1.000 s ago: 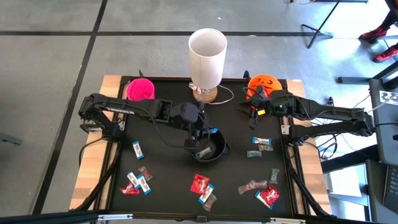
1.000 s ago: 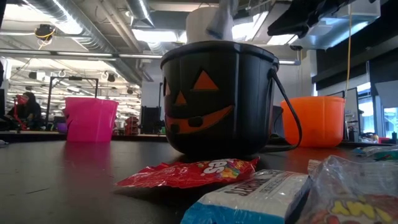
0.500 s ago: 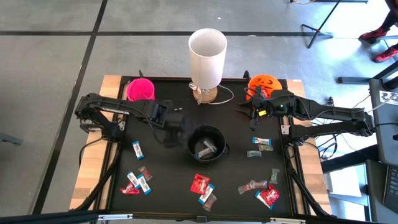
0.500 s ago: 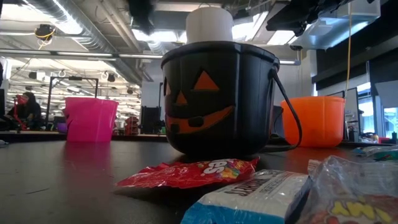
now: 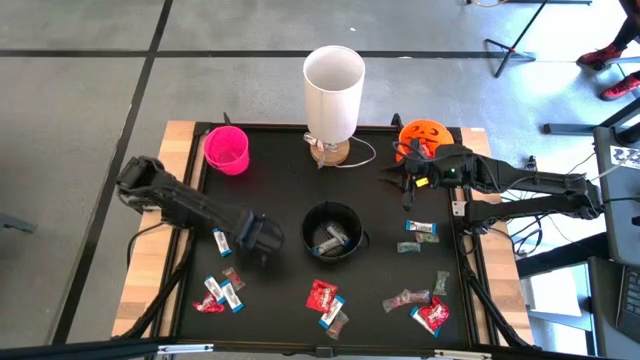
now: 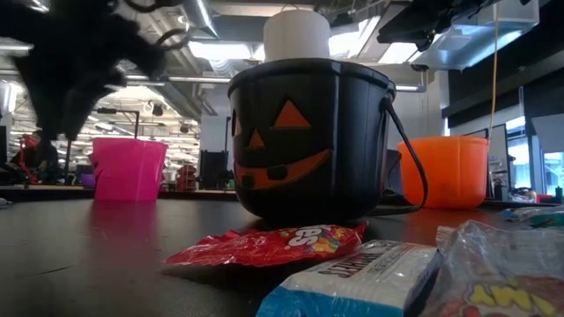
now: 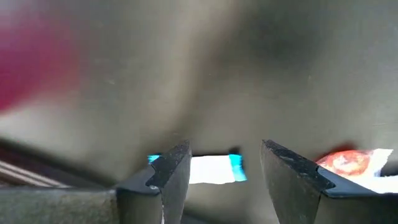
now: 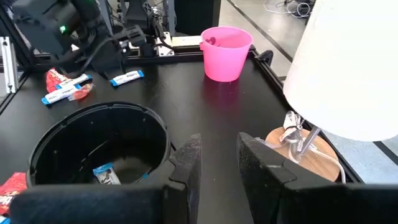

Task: Sort candy
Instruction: Put the white chocolate into the black bucket

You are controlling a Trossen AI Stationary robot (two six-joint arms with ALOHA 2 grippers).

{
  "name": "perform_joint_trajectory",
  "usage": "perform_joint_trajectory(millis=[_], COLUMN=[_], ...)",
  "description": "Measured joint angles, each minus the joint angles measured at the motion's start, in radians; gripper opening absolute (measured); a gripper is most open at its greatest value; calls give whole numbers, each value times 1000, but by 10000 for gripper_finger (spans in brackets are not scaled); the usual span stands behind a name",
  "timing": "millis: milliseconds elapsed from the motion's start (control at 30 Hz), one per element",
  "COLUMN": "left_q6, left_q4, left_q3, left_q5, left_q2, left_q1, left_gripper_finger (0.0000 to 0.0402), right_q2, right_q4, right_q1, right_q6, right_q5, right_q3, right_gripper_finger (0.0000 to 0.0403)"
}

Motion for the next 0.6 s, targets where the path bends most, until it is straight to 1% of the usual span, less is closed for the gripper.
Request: perform_joint_trajectory(millis=[100,233,500,600], left_q6=[-72,-165,-294,-313], left_q4=[77,131,143,200], left_q3=[-57,-129,-227,-264], left_q5=[3,4,29,52], left_q2=[-2,-2,-2,-2], left_q1=[-52,-109,-189,-208], left_gripper_finger=[182,182,182,182], right_q2=[0,0,0,0], right_q4=[-7,-5,-5,-5], right_q1=[0,0,0,0], right_q6=[0,0,0,0], right_q5=[-2,-2,-2,-3], right_q3=[0,0,0,0], right_gripper_finger=[99,99,99,99])
